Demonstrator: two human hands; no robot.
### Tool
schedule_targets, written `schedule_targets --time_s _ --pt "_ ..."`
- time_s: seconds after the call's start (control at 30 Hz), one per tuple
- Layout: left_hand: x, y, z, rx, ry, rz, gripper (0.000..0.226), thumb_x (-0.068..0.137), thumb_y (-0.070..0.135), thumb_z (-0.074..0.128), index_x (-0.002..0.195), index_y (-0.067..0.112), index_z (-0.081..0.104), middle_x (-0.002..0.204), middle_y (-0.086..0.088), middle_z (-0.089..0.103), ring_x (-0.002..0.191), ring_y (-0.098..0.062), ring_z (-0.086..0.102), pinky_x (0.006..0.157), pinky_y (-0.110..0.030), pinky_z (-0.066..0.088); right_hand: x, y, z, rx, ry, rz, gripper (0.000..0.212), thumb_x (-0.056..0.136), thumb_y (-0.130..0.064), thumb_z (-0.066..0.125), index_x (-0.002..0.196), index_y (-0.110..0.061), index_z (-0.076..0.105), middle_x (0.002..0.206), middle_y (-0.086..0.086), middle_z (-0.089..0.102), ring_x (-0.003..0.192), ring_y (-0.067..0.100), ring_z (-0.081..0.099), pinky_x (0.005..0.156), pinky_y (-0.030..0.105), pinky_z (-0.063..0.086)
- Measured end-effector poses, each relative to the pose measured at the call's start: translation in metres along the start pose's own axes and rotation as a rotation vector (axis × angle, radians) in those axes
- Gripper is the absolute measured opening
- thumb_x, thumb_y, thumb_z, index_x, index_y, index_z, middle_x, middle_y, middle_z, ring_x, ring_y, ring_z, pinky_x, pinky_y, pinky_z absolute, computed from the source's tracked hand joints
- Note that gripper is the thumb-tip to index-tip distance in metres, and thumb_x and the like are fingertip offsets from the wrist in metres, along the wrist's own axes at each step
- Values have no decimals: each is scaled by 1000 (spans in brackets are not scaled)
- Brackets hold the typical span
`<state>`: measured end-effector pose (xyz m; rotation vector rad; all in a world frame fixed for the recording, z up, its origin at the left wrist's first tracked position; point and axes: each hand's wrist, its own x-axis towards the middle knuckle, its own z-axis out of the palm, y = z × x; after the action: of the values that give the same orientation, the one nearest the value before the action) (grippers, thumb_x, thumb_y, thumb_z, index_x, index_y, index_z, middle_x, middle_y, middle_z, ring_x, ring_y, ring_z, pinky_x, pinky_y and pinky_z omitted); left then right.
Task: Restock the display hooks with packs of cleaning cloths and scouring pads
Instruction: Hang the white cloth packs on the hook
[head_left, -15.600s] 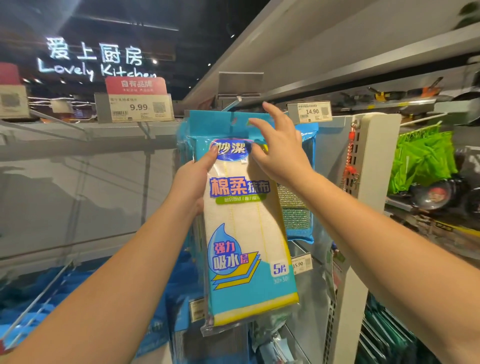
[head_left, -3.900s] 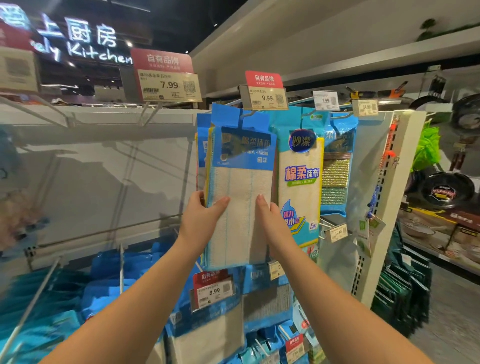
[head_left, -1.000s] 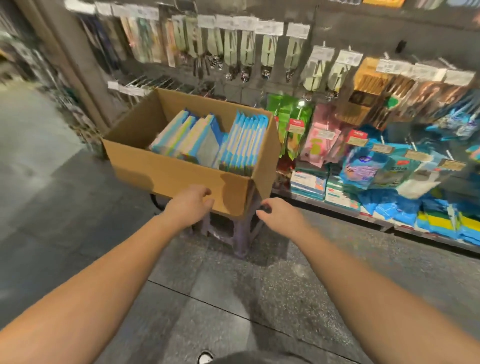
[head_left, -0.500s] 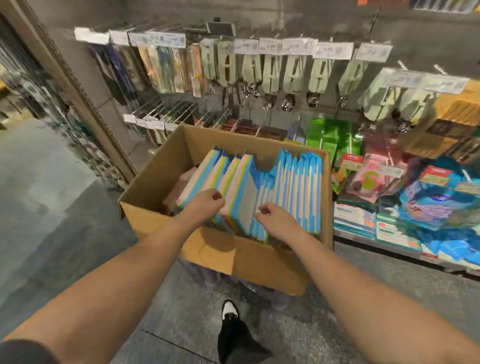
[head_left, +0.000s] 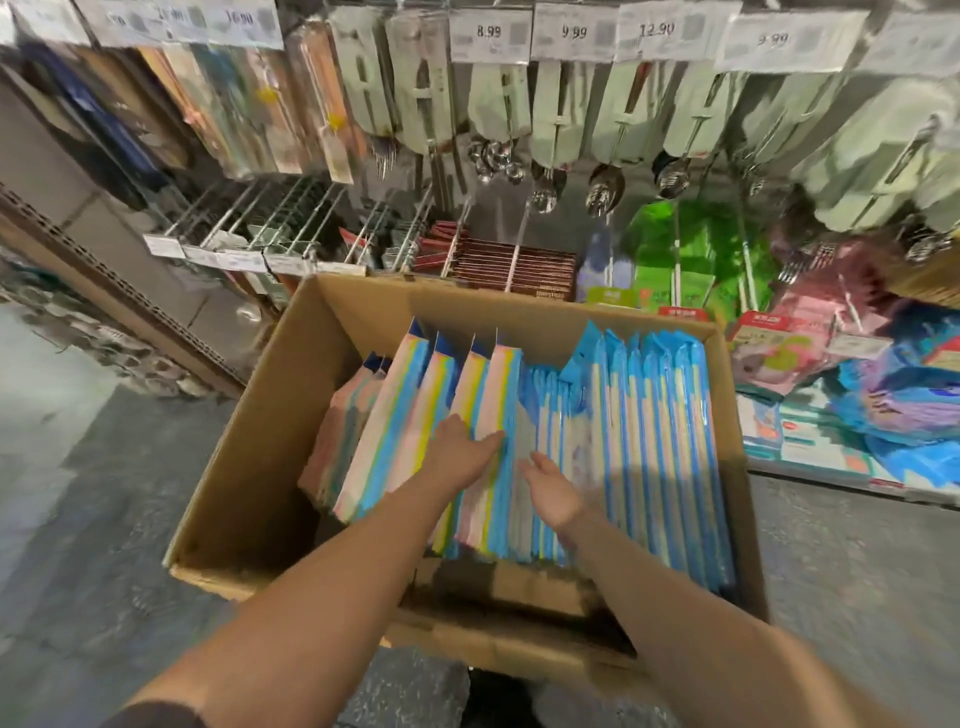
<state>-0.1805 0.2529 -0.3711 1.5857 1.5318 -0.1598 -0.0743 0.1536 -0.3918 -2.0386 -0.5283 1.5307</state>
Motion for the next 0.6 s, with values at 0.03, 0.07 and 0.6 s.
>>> schedule_targets --time_s 0.03,0.07,0.6 --pt "8 -1 4 25 3 -37 86 91 61 59 150 3 33 152 -13 40 139 -34 39 113 -44 36 6 1 1 33 -5 12 57 108 -37 33 158 -18 15 165 1 15 150 23 20 118 32 20" --pt "16 -2 7 46 5 -71 92 89 65 58 151 3 31 155 -14 37 142 -37 34 115 -45 32 10 1 3 61 -2 25 56 108 -36 32 158 -18 15 165 2 15 151 23 19 118 32 19" --pt "47 7 35 -150 33 -124 69 77 44 76 123 15 33 128 -10 54 100 -25 56 78 -32 43 13 14 12 373 -106 -1 59 108 -32 36 159 -18 11 165 0 11 152 18 13 117 28 17"
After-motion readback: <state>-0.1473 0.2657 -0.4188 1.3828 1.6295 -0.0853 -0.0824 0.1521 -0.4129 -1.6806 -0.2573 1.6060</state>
